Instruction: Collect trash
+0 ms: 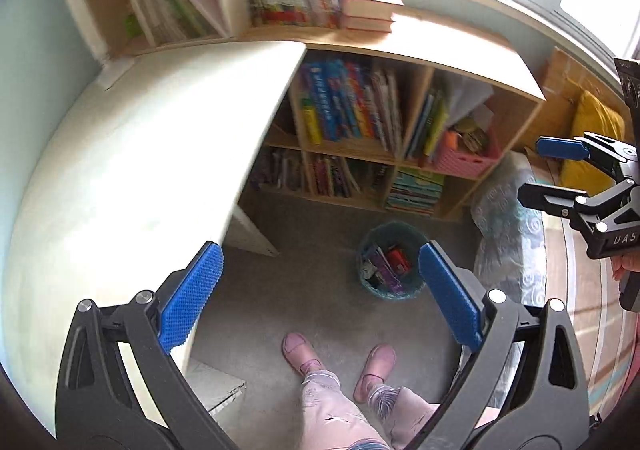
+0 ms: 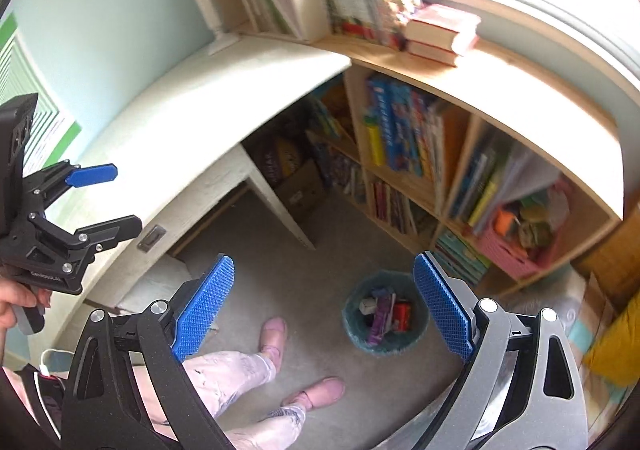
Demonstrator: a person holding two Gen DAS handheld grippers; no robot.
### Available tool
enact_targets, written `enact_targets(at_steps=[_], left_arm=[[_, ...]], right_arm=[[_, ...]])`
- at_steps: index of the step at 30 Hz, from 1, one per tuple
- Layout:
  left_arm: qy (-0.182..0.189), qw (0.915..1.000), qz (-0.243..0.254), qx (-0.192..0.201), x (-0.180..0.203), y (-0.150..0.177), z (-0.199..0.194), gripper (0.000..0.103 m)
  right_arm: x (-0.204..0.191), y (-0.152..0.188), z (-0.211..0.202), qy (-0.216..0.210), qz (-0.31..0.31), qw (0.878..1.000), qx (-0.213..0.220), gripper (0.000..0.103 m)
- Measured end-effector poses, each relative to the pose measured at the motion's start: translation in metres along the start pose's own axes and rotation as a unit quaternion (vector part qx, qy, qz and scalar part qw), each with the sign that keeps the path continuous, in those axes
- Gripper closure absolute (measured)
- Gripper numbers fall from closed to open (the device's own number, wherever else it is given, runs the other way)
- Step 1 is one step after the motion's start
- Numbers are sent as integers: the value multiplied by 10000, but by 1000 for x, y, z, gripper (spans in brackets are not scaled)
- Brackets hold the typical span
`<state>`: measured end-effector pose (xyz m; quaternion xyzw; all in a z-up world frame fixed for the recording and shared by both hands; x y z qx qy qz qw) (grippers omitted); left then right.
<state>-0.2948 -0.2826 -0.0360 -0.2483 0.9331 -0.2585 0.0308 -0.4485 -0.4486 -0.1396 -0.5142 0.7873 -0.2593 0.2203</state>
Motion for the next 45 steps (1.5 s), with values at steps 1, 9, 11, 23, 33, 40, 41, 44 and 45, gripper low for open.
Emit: enact_targets(at_steps=[1,9,11,23,33,40,41,44,45], left_arm=[[-26,9999,-150,44,-10,0,-4,7],[-345,9918,-1197,288,-96,6,-27,7],[-418,9882,-1435,345,-118,10,-33,7],[-1320,9366,-3170,696,-266,68,-80,7],[-1984,8862,-4105,825,-342,123,-110,7],[-2288,8599,-4477,880,-369,148,-125,7],[-2329,8559,-4527,907,-372,151,-127,7],[-2510,8451,-4622,955,-380,161,-135,7],[-2554,8428,-4639,969,-381,163,-138,7]], right_arm=[[-8,-8,2,-52,-122,9999,23,12],[-75,-66,21,-472,-738,9959,245,12],[-98,-83,26,-670,-903,9931,316,12],[-241,-160,74,-1571,-2149,9634,319,12],[-339,-198,113,-2215,-2947,9292,255,12],[-392,-206,126,-2556,-3378,9057,183,12],[-400,-207,128,-2583,-3423,9032,181,12],[-418,-210,132,-2684,-3507,8971,165,12],[-422,-211,133,-2711,-3530,8954,162,12]])
Point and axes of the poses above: each gripper's, at about its wrist camera, not at the fingertips, and z roughly the way its jaws point, x to its right, y to its underside, the point moved 2 cm from there along z, roughly the way its jaws point, and after that the axes turned 13 degrees about -z, right-handed, at the moved point
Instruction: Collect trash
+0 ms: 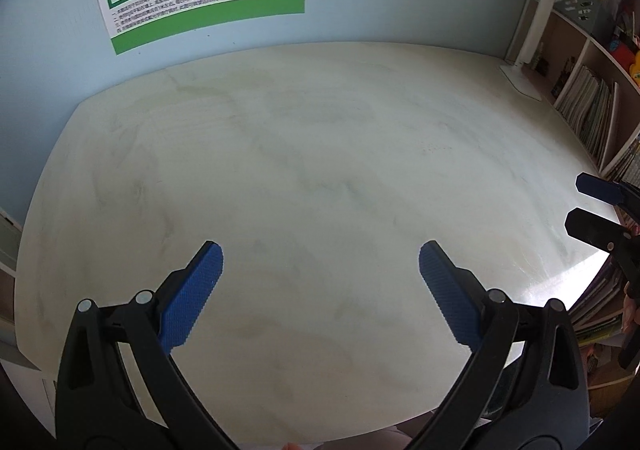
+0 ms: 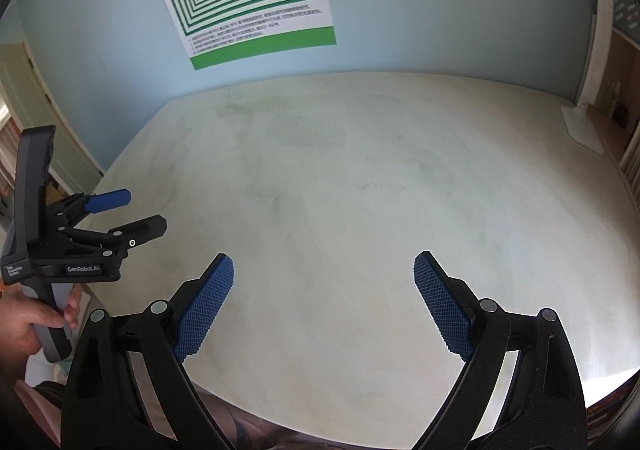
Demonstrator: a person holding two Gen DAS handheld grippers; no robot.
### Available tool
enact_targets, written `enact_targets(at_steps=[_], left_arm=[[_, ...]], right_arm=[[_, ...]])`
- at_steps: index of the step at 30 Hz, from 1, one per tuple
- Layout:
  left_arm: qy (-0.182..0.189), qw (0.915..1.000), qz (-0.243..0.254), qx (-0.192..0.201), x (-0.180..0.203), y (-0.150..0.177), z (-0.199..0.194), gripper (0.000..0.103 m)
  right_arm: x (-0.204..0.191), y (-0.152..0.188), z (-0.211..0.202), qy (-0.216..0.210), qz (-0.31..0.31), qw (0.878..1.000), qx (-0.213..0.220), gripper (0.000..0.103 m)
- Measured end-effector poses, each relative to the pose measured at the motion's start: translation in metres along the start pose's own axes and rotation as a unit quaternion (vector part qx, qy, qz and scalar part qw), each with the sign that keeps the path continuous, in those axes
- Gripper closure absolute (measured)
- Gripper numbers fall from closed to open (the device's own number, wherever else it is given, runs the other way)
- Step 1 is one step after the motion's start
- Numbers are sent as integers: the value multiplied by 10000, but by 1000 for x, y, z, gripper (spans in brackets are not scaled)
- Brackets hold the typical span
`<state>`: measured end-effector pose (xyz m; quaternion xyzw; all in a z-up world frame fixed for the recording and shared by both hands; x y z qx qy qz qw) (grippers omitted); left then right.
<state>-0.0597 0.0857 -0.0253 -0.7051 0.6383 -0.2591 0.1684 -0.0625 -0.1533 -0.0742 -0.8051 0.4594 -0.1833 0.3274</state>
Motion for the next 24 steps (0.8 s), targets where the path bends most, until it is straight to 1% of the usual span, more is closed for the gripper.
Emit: enact_targets(at_steps=[6,11,16,24], left_arm=[[-148,9994,-292,117,-23,-9,-1,7],[-246,9981,-494,256,-38,-17,-1,7],[-287,9967,-710,262,-51,-19,1,7],[-333,9963,-745,267,-58,-23,4,7]], right_arm=[[-15,-19,15,-132,-258,9996,-20,12],[-21,-28,23,-221,-320,9992,2,12],[-30,-36,29,-303,-455,9985,-10,12],[-31,-43,33,-331,-497,9982,-3,12]])
Point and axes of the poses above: each gripper's, at about its wrist camera, not at the fingertips, and z roughly the way its jaws point, x to its right, y to its underside, the point moved 2 cm from there along z, roughly the way its jaws point, and after that the axes turned 13 degrees about -z, right-handed, at the moved point
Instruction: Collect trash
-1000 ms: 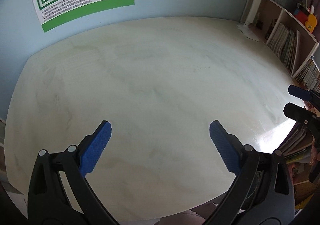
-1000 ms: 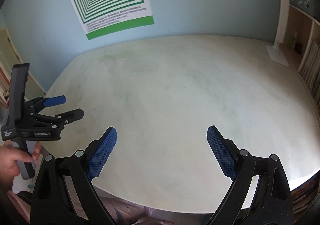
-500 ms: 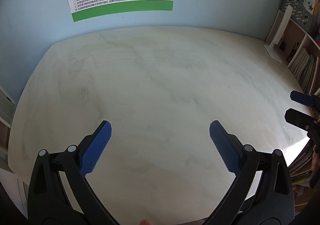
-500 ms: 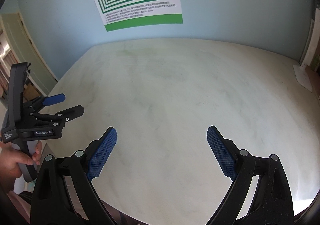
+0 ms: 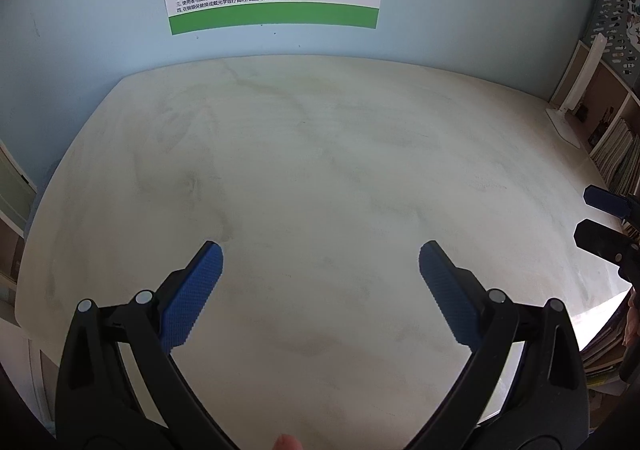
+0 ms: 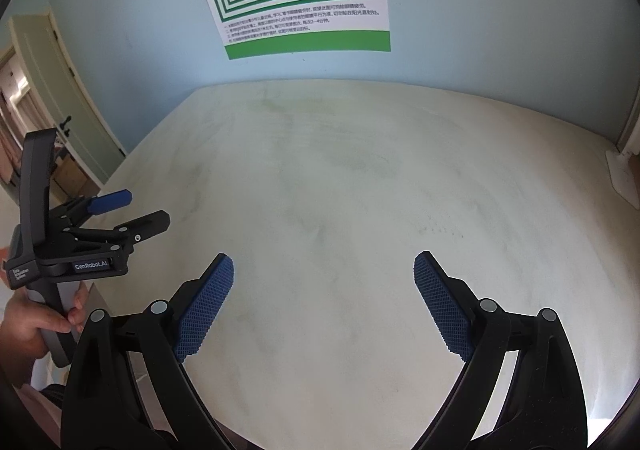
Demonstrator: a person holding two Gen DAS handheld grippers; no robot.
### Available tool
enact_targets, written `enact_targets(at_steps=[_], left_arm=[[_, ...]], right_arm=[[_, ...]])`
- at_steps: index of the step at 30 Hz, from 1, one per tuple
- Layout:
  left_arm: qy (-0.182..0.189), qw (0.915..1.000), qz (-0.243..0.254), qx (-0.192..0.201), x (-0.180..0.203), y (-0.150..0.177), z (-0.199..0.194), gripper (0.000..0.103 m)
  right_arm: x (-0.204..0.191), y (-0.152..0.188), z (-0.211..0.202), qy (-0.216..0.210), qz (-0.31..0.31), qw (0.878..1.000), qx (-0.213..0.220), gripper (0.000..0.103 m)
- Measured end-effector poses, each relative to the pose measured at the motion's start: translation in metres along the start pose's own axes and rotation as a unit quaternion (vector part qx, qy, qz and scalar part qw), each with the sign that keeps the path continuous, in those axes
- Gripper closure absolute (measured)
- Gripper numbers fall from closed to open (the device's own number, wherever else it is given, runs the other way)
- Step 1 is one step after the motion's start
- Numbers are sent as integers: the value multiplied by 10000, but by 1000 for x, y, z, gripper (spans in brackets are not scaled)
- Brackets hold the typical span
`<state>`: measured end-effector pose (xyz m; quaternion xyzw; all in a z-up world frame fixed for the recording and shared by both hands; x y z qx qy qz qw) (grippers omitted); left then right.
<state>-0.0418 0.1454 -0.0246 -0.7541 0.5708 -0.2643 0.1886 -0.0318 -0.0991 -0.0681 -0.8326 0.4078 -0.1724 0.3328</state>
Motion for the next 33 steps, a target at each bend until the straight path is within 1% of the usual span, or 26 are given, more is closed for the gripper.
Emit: enact_targets(at_steps=[23,33], left_arm=[[41,9998,177,-42,2,-11,12,7],[-10,9999,126,-58,2,-14,17,7]], right_arm=[[15,1,-2,91,147,9998,-30,12],[17,-1,0,73,129,9999,-35,12]])
Point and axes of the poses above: each gripper's, at about its wrist camera, not at the fingertips, and z roughly the way its jaws point, x to its right, y to its underside, the point moved 2 cm from there along z, roughly the way its jaws point, and after that the axes turned 13 degrees about -z, right-handed, at the moved point
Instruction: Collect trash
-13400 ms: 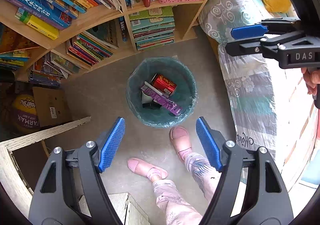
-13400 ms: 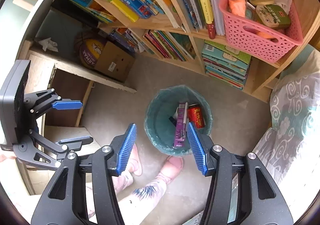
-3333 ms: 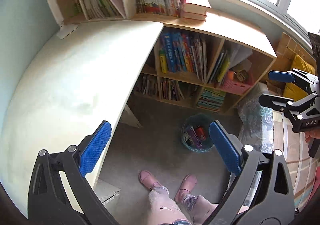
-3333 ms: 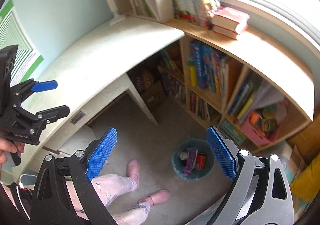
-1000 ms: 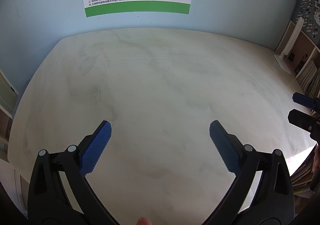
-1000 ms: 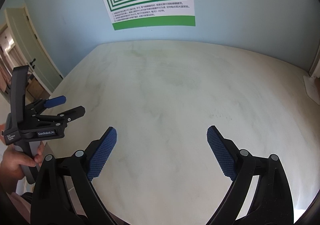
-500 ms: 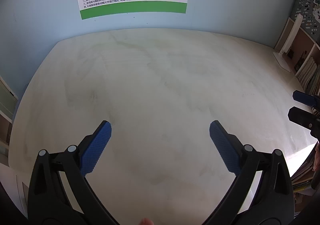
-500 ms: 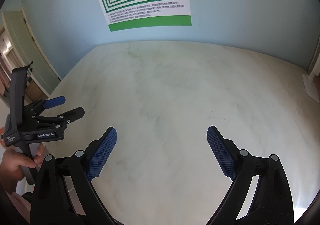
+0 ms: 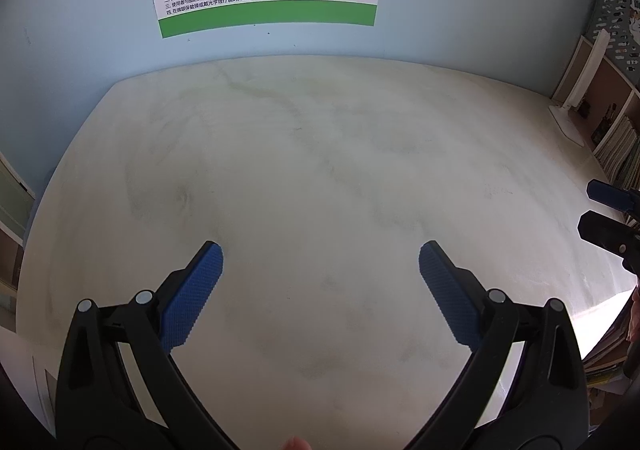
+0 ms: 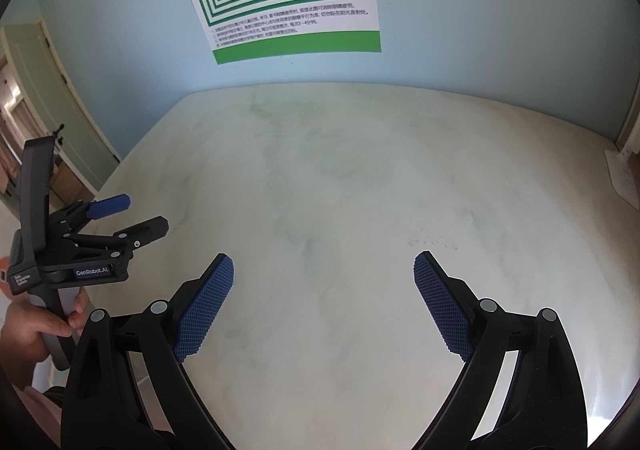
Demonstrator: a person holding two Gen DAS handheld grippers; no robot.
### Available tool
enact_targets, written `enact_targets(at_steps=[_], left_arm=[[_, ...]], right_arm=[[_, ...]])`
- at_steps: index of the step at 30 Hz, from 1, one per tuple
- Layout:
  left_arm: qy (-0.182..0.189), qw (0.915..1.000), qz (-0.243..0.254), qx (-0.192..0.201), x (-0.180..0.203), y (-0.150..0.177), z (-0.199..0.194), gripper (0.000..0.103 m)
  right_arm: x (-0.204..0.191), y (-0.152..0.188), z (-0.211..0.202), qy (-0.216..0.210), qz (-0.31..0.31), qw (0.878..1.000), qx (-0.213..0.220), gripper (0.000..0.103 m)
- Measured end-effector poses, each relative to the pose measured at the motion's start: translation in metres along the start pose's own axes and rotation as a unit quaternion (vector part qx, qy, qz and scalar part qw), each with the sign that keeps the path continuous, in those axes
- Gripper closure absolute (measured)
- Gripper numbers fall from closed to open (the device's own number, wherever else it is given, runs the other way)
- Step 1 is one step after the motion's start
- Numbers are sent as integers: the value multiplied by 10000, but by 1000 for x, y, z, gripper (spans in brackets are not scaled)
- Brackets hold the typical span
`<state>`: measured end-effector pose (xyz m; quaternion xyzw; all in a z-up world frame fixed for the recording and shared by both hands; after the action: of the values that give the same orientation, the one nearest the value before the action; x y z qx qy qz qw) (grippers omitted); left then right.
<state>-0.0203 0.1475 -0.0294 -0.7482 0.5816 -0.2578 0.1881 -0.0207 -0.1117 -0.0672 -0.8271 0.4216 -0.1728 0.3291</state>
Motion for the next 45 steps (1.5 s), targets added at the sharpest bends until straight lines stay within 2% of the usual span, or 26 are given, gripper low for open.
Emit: enact_targets(at_steps=[15,29,35,45], left_arm=[[6,9995,71,294,8,-3,-6,7],[45,9996,130,235,2,-6,-6,7],[41,9990,201,396,5,-8,-12,7],[-55,9990,188,409,3,-7,-9,7]], right_arm=[[5,2,2,26,118,9999,-18,12],[3,2,5,43,115,9999,-15,12],[3,1,5,47,114,9999,-11,12],[4,2,9,25,109,9999,-31,12]])
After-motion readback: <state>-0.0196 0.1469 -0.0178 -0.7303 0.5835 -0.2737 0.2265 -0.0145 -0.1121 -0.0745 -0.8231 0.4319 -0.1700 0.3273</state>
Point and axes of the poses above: each gripper's, at about its wrist camera, not at the fingertips, and z roughly the way its jaws point, x to its right, y to its underside, the point moved 2 cm from there along z, roughly the way its jaws point, and after that the axes turned 13 degrees about -z, right-handed, at the moved point
